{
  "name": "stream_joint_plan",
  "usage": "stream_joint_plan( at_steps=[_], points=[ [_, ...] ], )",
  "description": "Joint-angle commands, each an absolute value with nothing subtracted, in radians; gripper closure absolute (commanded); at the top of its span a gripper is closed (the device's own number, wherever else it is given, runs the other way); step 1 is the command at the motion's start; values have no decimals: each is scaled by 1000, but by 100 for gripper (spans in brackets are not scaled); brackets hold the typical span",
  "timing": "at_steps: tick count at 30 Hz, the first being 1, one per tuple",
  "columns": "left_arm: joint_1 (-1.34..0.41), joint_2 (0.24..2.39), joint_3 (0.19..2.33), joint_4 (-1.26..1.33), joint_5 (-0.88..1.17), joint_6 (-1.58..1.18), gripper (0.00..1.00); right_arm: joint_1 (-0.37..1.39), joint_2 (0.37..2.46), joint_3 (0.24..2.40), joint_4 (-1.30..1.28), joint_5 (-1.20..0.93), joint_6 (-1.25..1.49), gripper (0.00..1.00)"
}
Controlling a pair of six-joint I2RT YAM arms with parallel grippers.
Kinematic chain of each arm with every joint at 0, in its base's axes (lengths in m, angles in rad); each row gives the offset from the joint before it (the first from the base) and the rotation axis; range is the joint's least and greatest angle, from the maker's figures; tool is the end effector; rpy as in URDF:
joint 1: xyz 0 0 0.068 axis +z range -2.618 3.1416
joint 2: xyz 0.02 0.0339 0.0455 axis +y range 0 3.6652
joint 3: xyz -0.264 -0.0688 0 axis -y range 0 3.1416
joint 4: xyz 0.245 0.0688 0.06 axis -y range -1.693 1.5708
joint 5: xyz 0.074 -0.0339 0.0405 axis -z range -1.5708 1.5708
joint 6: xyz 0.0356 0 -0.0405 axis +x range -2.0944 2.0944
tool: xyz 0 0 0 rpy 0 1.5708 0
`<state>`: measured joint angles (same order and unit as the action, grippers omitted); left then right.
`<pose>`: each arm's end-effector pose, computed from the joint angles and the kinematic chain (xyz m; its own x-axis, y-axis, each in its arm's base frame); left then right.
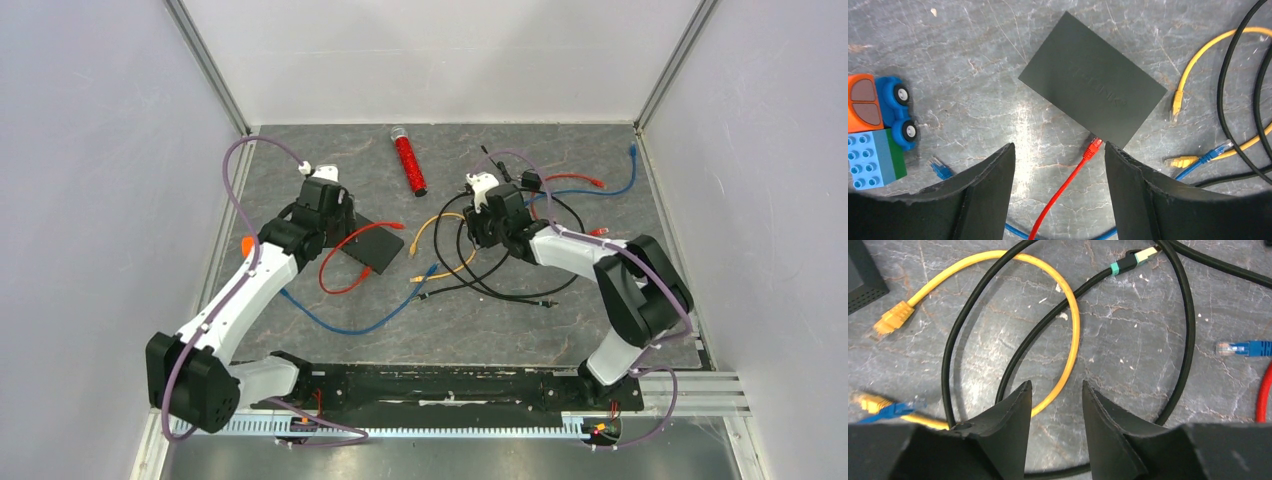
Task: Insert the plug into the switch port
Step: Pick up the connector from the center of the board.
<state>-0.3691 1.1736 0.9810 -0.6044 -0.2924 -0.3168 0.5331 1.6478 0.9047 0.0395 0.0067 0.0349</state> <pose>0.2325 -0.0790 0.2916 -0.6830 -0.0556 -0.7283 -0.0581 0.9981 -0.0218 0.2971 0.1751 0.1842 -0.5744 -0.2985 -0.7622 -0.4840 0.8748 0.0223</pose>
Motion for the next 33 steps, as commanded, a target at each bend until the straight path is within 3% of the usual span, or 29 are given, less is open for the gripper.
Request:
stream_joint_plan(
  at_steps=[1,12,16,18,26,30,33],
  points=[
    [-370,1229,1030,-695,-299,-280,29,535,1723,977,158,40,9,58],
    [-378,1287,1052,-627,-763,-188,26,535,1883,1037,216,42,-2,62],
    [-383,1381,1092,-549,-1058,-96,26,535,1828,1027,257,-122,24,56],
    [-382,1405,1107,-471,-1110,-45,24,534,1793,1027,256,-132,17,54],
    [-379,1316,1171,-560,-570,-234,21,526,1782,1072,188,-36,-48,53],
    [-375,1205,1092,-542,-422,-292,11,526,1811,1080,174,-41,-58,56],
    [-371,1116,1029,-513,-324,-289,10,526,1847,1093,164,-47,-61,58]
  ],
)
